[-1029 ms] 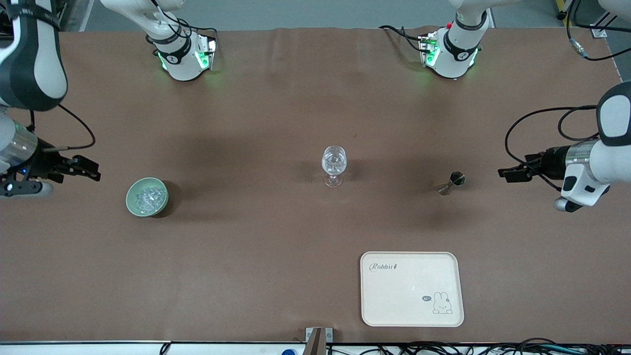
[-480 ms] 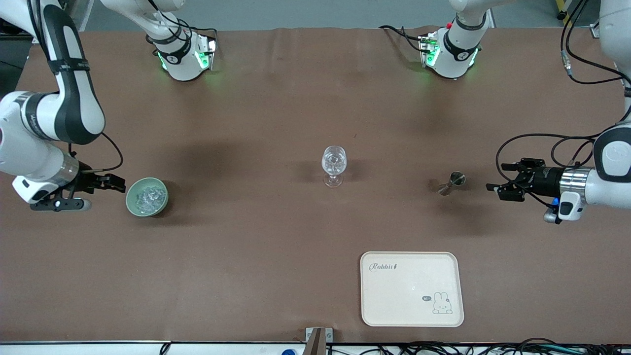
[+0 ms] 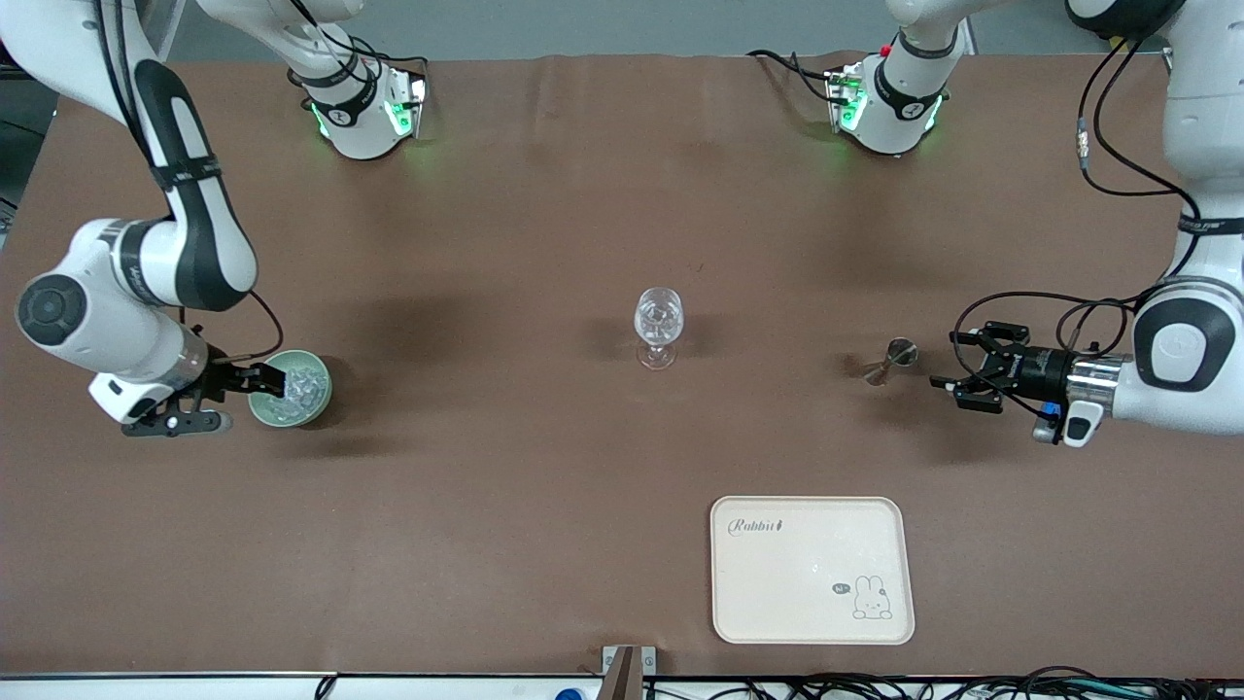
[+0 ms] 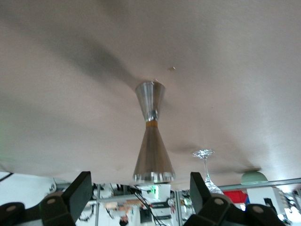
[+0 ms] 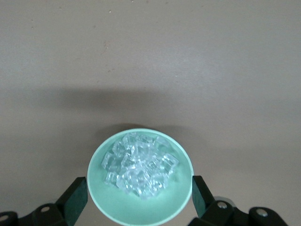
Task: Pour wine and add ice with both arms
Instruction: 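Grasp an ice cube with the right gripper while the left gripper grasps the jigger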
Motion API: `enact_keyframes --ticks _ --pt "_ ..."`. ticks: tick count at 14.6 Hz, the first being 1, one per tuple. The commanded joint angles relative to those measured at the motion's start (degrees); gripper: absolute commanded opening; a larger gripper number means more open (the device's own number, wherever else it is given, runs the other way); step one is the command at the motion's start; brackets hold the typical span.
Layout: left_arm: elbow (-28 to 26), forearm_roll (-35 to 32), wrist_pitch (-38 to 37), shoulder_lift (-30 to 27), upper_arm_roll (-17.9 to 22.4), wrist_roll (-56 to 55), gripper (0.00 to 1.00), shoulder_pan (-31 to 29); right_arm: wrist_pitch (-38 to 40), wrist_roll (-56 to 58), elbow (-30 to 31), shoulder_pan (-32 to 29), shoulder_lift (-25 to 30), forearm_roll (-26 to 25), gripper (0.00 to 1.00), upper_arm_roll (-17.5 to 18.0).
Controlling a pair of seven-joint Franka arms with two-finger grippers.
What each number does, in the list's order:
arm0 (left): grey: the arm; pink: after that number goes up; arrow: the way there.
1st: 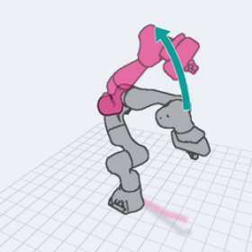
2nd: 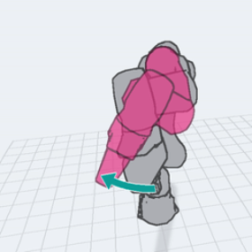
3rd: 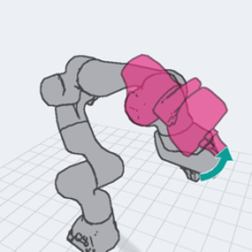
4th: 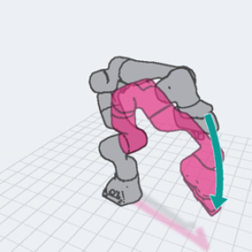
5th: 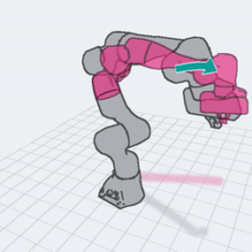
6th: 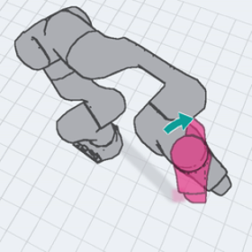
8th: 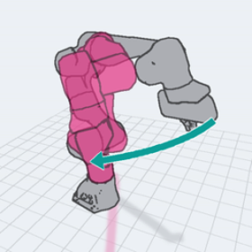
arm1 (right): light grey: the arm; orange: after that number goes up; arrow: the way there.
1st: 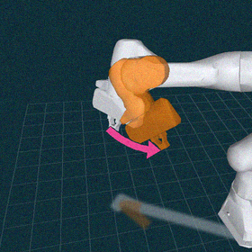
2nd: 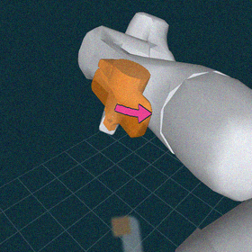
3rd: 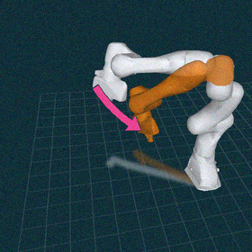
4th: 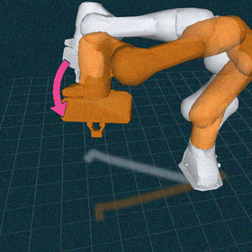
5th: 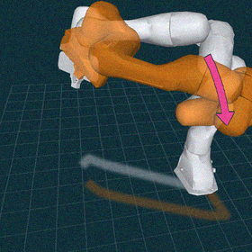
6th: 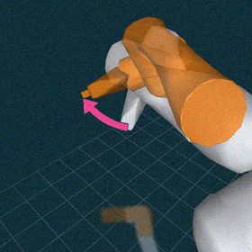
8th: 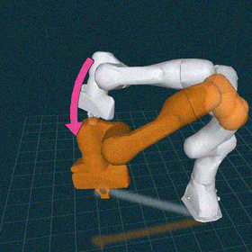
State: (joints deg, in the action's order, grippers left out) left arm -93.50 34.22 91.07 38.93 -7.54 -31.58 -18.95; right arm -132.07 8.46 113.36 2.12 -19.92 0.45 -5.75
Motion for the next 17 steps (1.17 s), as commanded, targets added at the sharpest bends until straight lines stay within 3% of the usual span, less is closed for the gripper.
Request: enact_keyframes --ticks 1,9,12,17 --pt "1.04 2.34 0.77 2.46 -0.37 -0.94 0.91 -0.56 -3.44 0.51 2.47 0.07 -0.47 0.60 0.97 -0.14" --pt "1.04 8.93 3.85 8.43 -0.28 -0.94 0.83 -0.47 -6.36 0.51 5.64 0.07 -1.61 0.60 0.81 -0.05" --pt "0.78 9.90 4.30 9.58 -0.28 -0.94 0.81 -0.47 -6.44 0.51 6.79 0.25 -2.05 0.60 0.71 -0.05" --pt "-0.45 9.99 3.68 9.67 -0.37 -0.86 0.77 -0.39 -6.53 0.51 6.79 0.77 -2.32 0.60 0.65 0.04"
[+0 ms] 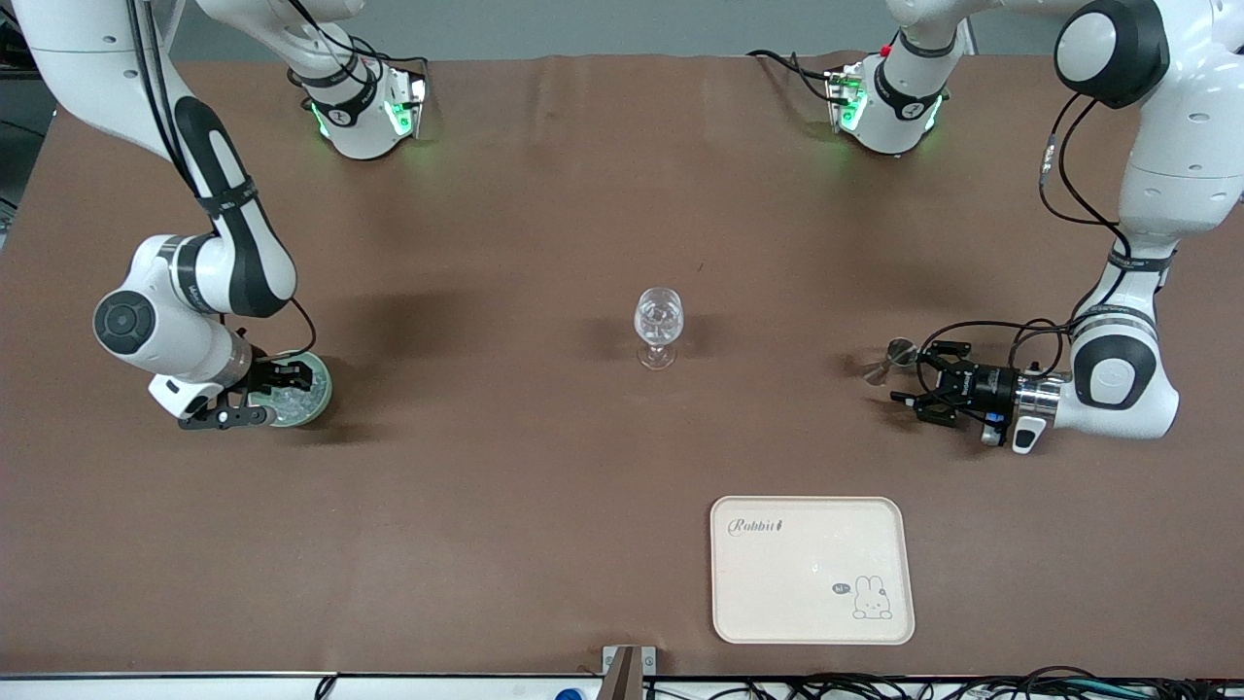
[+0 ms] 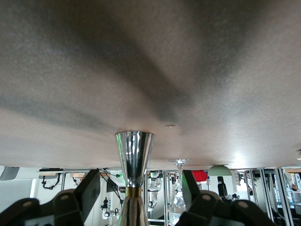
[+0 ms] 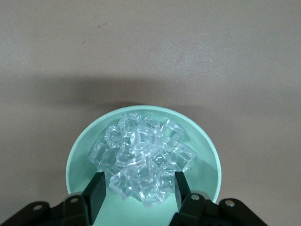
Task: Pour wine and add ice with both arms
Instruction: 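Grasp an ice cube with the right gripper while the left gripper grasps the jigger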
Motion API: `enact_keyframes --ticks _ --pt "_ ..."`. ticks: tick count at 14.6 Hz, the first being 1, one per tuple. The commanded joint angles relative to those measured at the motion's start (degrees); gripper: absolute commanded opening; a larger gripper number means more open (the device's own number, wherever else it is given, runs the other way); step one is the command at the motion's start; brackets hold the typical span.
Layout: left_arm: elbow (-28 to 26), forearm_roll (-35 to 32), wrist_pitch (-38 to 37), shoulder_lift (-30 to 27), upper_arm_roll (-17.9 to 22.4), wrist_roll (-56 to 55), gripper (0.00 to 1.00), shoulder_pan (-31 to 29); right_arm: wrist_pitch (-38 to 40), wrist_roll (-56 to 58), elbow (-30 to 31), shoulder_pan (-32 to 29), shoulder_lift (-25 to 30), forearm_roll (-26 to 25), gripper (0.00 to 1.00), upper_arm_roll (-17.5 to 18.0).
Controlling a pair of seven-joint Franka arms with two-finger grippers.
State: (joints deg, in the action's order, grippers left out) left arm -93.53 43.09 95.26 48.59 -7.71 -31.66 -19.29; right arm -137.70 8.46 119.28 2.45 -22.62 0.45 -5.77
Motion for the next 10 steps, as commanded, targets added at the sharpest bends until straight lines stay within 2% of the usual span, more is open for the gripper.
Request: enact_keyframes --ticks 1,5,10 --pt "-0.69 1.12 -0.51 0.01 -0.20 -0.77 0.76 -0.13 -0.90 0.51 0.87 0.54 0.12 0.60 0.62 0.06" --pt "-0.69 1.12 -3.32 -0.07 -0.20 -0.69 0.73 -0.13 -1.96 0.51 0.95 0.54 -0.05 0.60 0.56 0.06" --pt "-0.60 1.29 -3.50 0.37 -0.29 -0.60 0.63 -0.04 -1.87 0.51 0.60 0.36 -0.05 0.60 0.34 -0.03"
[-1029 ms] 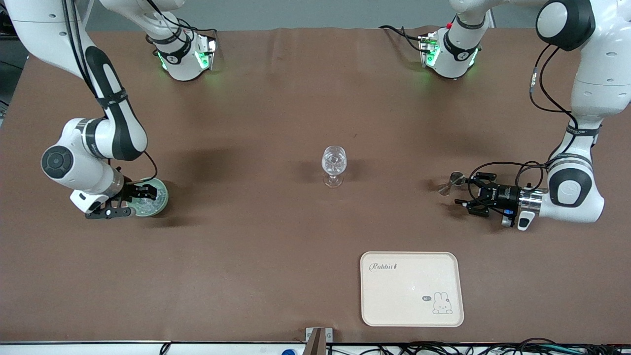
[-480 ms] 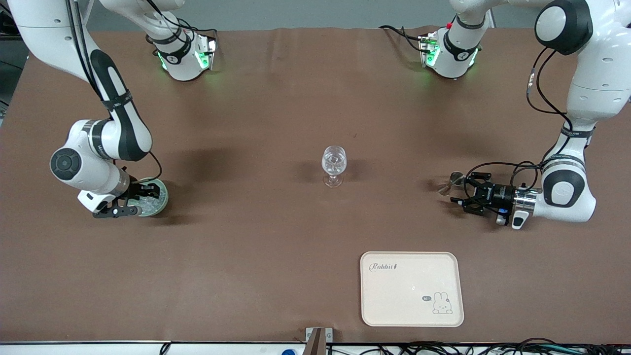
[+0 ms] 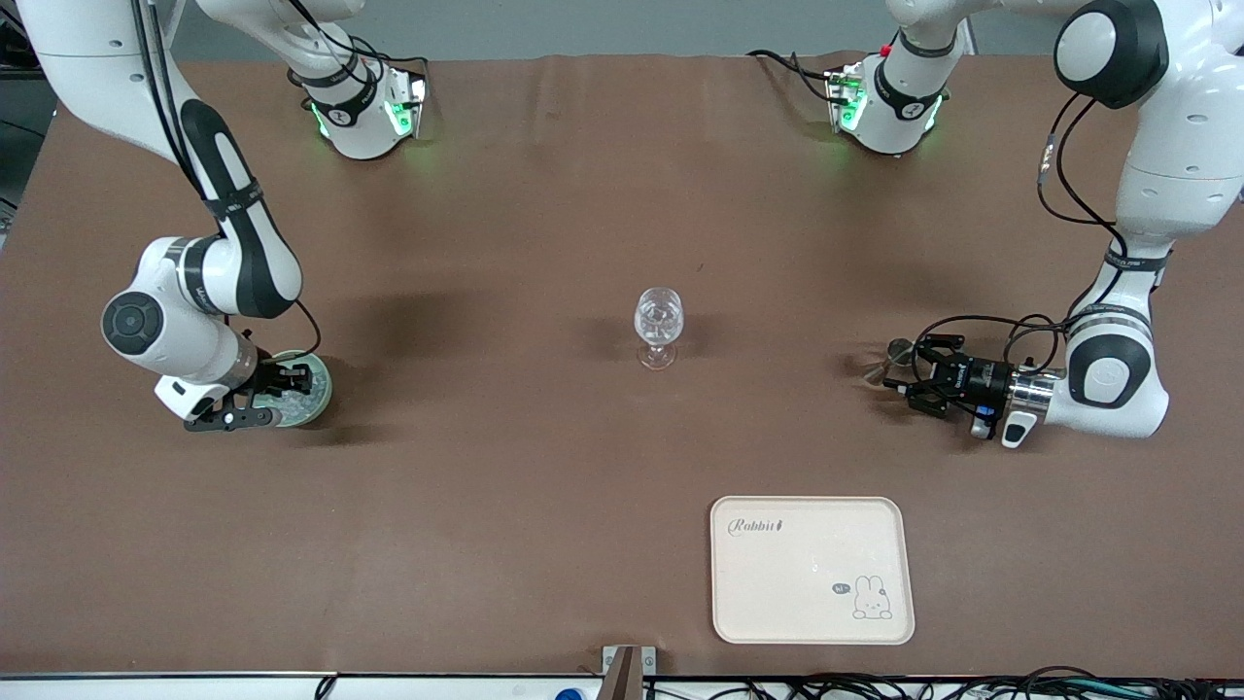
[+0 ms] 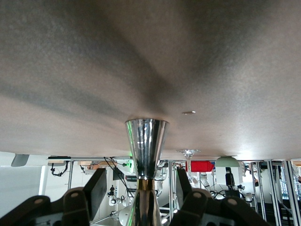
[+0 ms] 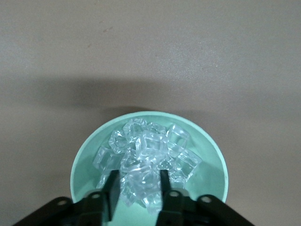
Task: Pour wine and add ice with both arms
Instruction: 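Grasp an ice cube with the right gripper while the left gripper grasps the jigger, then lift the ice cube with the right gripper while the left gripper lifts the jigger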
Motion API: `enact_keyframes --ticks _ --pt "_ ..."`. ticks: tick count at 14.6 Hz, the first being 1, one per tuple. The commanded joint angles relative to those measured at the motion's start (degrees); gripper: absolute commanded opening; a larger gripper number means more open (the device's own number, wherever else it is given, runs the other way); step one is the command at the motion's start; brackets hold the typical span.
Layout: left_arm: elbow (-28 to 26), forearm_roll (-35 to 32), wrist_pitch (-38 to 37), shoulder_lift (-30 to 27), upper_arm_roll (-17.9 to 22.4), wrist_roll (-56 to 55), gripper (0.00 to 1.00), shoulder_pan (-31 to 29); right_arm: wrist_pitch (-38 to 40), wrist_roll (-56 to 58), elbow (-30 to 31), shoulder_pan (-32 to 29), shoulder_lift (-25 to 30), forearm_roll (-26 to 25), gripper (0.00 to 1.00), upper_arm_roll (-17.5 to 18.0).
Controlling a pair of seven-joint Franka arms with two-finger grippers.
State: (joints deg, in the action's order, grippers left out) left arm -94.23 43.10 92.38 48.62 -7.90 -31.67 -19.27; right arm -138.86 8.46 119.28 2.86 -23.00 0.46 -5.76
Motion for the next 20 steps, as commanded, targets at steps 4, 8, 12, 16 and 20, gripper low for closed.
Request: enact_keyframes --ticks 4,8,12,16,20 --pt "0.10 1.72 -0.62 0.51 -0.37 -0.59 0.59 0.20 -0.10 0.42 0.60 -0.22 0.68 0.60 0.21 -0.04" --pt "0.10 2.61 -0.62 0.77 -0.37 -0.59 0.52 0.29 3.39 0.24 -0.97 -0.49 4.45 0.60 0.09 -0.22" --pt "0.10 2.61 -0.79 0.77 -0.37 -0.50 0.34 0.29 20.61 0.42 -10.81 -1.72 8.67 0.51 0.08 -0.48" --pt "0.27 2.61 -0.79 0.51 -0.45 -0.59 0.13 0.29 35.02 -0.11 -20.91 -1.81 11.75 0.51 0.08 -0.40" --pt "0.54 3.91 -2.28 -0.10 -1.41 -2.60 0.01 0.46 44.01 -0.11 -26.38 -1.54 15.96 0.51 0.08 -0.13"
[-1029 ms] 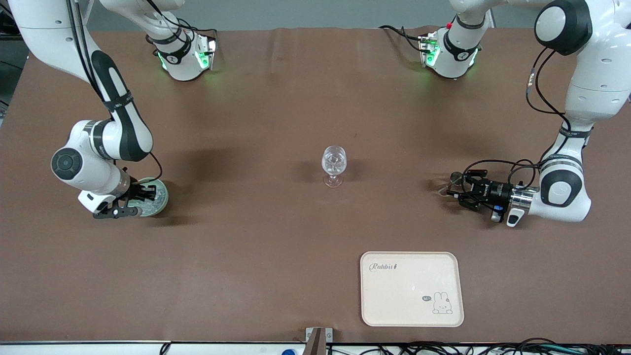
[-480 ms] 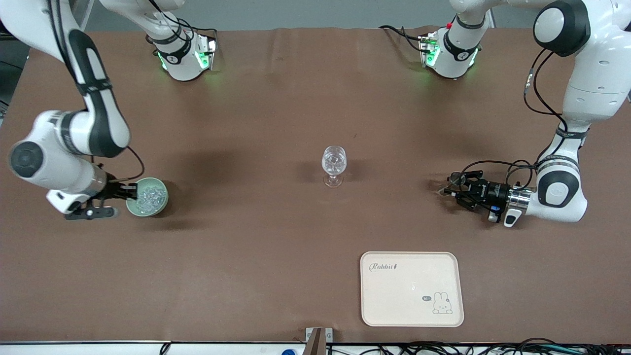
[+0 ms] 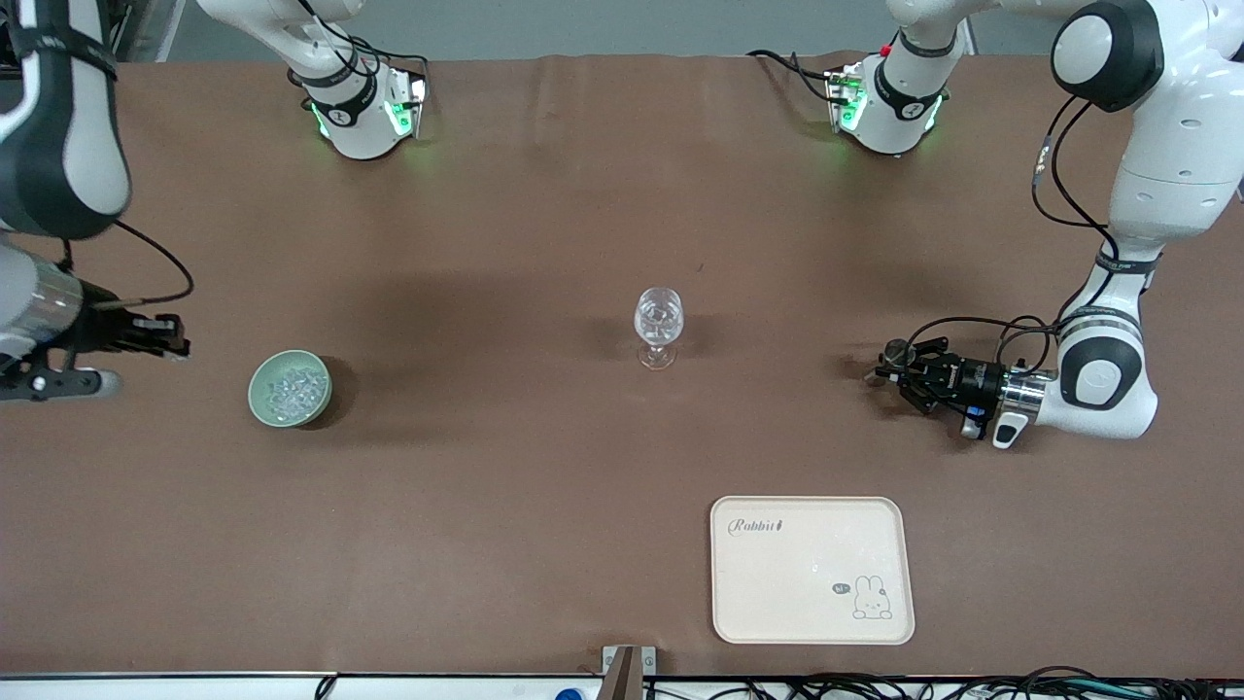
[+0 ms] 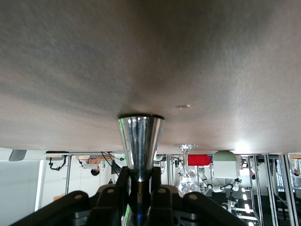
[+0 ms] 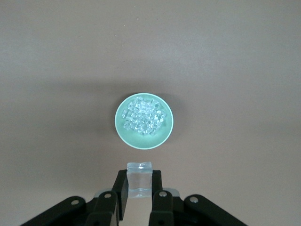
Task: Pour wine and add ice with both arms
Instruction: 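Lift the ice cube with the right gripper while the left gripper lifts the jigger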
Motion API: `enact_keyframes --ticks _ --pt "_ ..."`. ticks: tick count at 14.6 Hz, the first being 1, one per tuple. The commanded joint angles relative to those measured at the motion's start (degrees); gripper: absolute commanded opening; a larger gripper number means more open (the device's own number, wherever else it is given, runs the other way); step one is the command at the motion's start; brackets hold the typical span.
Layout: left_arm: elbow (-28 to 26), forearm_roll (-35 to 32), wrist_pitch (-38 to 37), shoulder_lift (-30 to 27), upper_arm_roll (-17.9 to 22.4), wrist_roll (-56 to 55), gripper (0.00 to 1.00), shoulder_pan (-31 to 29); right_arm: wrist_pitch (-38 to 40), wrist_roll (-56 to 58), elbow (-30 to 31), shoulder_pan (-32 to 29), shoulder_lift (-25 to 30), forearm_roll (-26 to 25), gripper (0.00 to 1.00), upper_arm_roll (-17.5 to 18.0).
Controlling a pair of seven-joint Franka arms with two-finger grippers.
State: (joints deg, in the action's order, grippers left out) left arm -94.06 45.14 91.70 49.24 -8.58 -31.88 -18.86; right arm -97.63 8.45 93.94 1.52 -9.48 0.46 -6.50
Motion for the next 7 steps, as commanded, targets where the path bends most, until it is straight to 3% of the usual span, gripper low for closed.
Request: enact_keyframes --ticks 1,7 --pt "0.37 2.67 -2.23 -0.81 -1.78 -3.35 0.01 -0.30 3.75 -0.19 -1.04 0.06 4.02 0.51 0.08 0.78" --pt "-0.68 6.27 -2.15 -3.79 -8.11 -6.87 0.01 -0.48 9.39 -1.33 -1.04 1.21 9.92 0.51 0.08 0.87"
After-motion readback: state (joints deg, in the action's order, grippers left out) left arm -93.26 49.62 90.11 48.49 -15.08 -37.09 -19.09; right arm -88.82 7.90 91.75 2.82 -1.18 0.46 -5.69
